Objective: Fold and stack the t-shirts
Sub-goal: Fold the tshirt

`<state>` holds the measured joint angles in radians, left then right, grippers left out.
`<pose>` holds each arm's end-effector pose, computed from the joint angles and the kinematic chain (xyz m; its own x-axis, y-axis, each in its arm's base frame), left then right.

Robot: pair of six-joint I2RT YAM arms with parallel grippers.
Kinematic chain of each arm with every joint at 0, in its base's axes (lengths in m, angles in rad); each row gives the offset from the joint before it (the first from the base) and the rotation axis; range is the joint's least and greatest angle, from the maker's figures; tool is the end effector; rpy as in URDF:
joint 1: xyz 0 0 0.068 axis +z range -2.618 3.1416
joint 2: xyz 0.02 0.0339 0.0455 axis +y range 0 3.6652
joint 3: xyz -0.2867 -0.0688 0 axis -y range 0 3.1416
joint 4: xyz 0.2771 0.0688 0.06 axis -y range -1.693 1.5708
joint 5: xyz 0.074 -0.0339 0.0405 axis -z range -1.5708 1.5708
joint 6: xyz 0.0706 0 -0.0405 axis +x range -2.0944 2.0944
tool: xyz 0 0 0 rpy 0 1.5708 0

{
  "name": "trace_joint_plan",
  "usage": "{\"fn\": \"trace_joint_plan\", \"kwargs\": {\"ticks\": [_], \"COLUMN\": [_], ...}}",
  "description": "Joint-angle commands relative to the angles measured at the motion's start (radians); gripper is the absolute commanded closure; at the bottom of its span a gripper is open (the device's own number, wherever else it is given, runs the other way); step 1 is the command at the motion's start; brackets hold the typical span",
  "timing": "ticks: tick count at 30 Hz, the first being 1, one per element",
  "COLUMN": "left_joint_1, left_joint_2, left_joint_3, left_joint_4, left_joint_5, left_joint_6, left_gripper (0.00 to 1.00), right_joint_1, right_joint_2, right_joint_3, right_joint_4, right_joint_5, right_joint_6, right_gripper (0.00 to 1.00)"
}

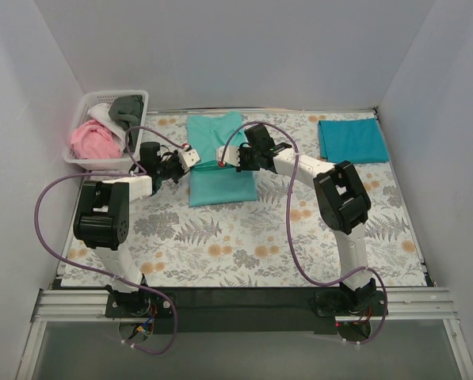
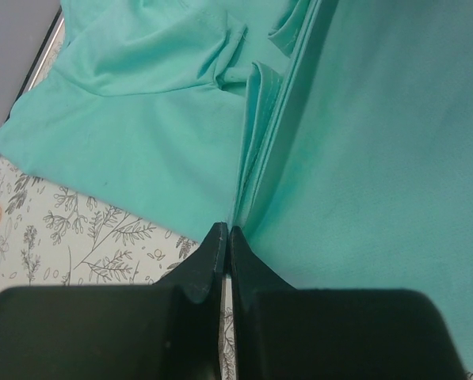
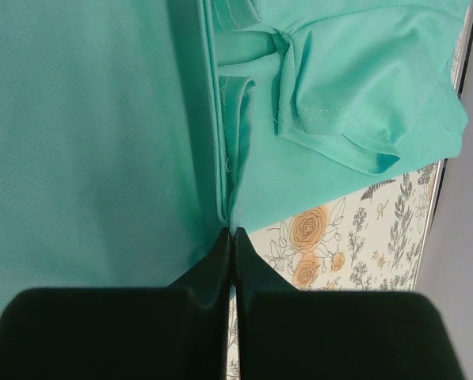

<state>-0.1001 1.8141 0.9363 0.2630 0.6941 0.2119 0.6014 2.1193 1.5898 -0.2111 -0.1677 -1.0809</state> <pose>0.4104 -0.0866 0.1429 -0.4356 0.2062 -0.8762 0.7041 0.6845 -0.1889 0.4427 0.3180 0.1731 0.3201 -0.8355 -0.4467 -0.8012 0.0129 -0.5983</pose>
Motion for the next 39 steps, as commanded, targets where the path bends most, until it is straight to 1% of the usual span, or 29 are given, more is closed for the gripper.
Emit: {"fn": "trace_joint_plan", "kwargs": {"ticks": [1, 5, 18, 19, 20, 21, 22, 24, 25, 26, 28, 30, 32, 33, 34, 35, 36, 37, 38, 39], "left_joint_1": [0.013, 0.016, 0.028, 0.028, 0.028, 0.028, 0.03, 0.033, 0.034, 0.037, 0.045, 0.054, 0.063, 0.069, 0.069, 0.069, 0.069, 0.069, 0.069, 0.068], "left_joint_2": [-0.019, -0.007, 0.114, 0.128, 0.134, 0.136, 0.137, 0.128, 0.119, 0.1, 0.08, 0.054, 0.044, 0.033, 0.022, 0.013, 0.004, -0.008, -0.01, -0.013], "left_joint_3": [0.038, 0.045, 0.097, 0.101, 0.105, 0.113, 0.117, 0.133, 0.159, 0.167, 0.197, 0.22, 0.268, 0.277, 0.28, 0.269, 0.262, 0.257, 0.26, 0.259], "left_joint_4": [0.019, 0.025, 0.065, 0.067, 0.067, 0.067, 0.071, 0.065, 0.038, 0.035, 0.021, 0.016, -0.004, -0.036, -0.045, -0.053, -0.067, -0.082, -0.108, -0.155], "left_joint_5": [-0.007, -0.011, -0.038, -0.042, -0.048, -0.057, -0.064, -0.065, -0.062, -0.061, -0.057, -0.064, -0.065, -0.055, -0.042, -0.013, 0.001, 0.014, 0.056, 0.071], "left_joint_6": [0.006, 0.004, 0.009, 0.006, 0.004, 0.001, -0.02, -0.048, -0.078, -0.103, -0.147, -0.204, -0.299, -0.31, -0.318, -0.324, -0.344, -0.354, -0.359, -0.356], "left_gripper": [1.0, 1.0, 1.0, 1.0, 0.96, 0.86, 0.81, 0.72, 0.65, 0.62, 0.55, 0.52, 0.52, 0.52, 0.52, 0.56, 0.57, 0.59, 0.61, 0.65], "right_joint_1": [-0.011, -0.011, -0.014, -0.015, -0.014, -0.014, -0.015, -0.015, -0.017, -0.017, -0.018, -0.025, -0.029, -0.038, -0.043, -0.048, -0.051, -0.055, -0.058, -0.061], "right_joint_2": [-0.01, -0.009, 0.111, 0.119, 0.126, 0.129, 0.126, 0.102, 0.088, 0.074, 0.024, -0.027, -0.053, -0.074, -0.084, -0.093, -0.099, -0.099, -0.094, -0.081], "right_joint_3": [0.048, 0.056, 0.119, 0.124, 0.133, 0.134, 0.137, 0.139, 0.137, 0.131, 0.113, 0.102, 0.102, 0.102, 0.09, 0.087, 0.081, 0.079, 0.087, 0.096], "right_joint_4": [0.036, 0.05, 0.101, 0.104, 0.113, 0.118, 0.121, 0.134, 0.136, 0.144, 0.176, 0.191, 0.199, 0.199, 0.199, 0.193, 0.185, 0.176, 0.129, 0.099], "right_joint_5": [0.002, -0.003, 0.017, 0.028, 0.036, 0.04, 0.048, 0.056, 0.054, 0.065, 0.083, 0.092, 0.097, 0.096, 0.079, 0.067, 0.059, 0.044, 0.028, 0.008], "right_joint_6": [-0.007, -0.004, 0.015, 0.019, 0.024, 0.039, 0.045, 0.065, 0.078, 0.082, 0.117, 0.139, 0.182, 0.202, 0.216, 0.246, 0.257, 0.269, 0.303, 0.321], "right_gripper": [0.99, 0.99, 0.99, 0.93, 0.86, 0.73, 0.68, 0.6, 0.59, 0.58, 0.58, 0.57, 0.57, 0.58, 0.59, 0.62, 0.65, 0.71, 0.72, 0.73]}}
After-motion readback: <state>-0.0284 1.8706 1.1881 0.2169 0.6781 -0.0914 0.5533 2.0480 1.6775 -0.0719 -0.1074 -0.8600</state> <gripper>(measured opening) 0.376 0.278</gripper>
